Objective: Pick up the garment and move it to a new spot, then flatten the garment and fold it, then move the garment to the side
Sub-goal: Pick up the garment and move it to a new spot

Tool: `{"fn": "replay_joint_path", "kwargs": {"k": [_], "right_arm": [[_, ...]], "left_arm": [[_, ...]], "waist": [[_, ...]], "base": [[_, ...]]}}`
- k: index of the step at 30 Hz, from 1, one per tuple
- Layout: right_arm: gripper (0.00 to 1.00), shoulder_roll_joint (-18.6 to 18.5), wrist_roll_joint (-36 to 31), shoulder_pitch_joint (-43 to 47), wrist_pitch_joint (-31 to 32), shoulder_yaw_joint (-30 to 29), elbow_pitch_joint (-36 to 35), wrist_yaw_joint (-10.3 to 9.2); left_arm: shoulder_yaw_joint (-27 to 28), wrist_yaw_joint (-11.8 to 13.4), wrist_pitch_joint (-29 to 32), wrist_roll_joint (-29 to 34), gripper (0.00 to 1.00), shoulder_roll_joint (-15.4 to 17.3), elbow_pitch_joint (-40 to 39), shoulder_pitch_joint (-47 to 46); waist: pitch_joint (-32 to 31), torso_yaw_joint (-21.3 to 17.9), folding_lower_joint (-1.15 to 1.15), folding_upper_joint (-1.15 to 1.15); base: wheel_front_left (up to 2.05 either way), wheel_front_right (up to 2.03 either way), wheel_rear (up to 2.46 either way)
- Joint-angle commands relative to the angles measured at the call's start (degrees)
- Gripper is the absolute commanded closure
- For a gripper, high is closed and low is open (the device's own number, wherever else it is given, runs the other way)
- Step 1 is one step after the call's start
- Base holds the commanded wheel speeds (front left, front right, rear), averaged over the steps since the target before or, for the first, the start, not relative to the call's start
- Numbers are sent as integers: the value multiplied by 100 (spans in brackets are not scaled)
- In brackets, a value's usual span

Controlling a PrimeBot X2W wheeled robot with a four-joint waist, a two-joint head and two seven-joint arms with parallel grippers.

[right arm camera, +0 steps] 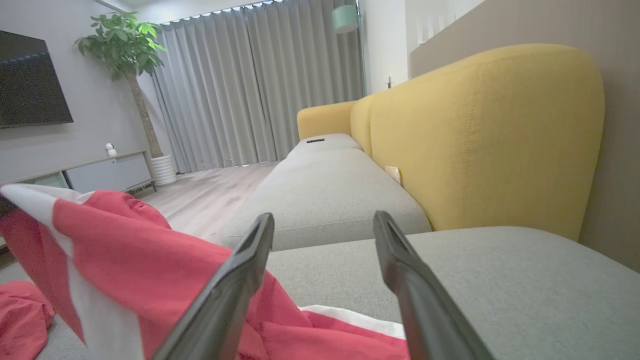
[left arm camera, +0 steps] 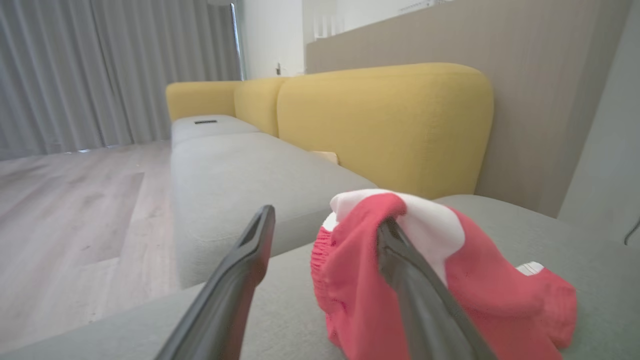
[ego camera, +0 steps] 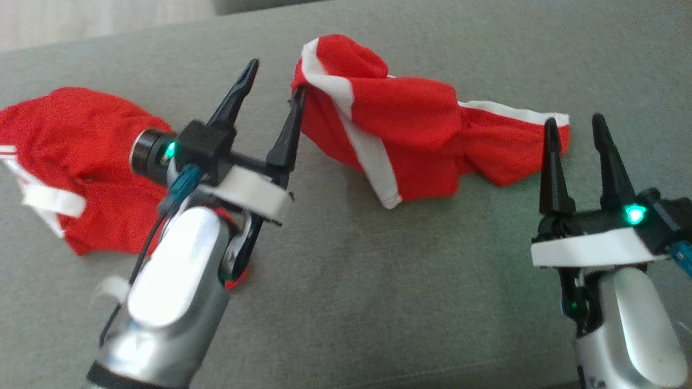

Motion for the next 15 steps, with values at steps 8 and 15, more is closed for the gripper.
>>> {"fn": "replay_joint_path", "kwargs": {"k": [8,15], "right_arm": [[0,-25,-79,240,-37,58,-44,-4],[0,-25,-61,443,-37,152,-19,-4]], "left_arm": [[345,-270,-30,240,0,225,-571,664],[848,-80,-30,283,0,130,-1121,1444]], "waist": [[-445,541,0,0],[-668,715,0,0]], "base": [[0,0,0],[0,0,0]]}}
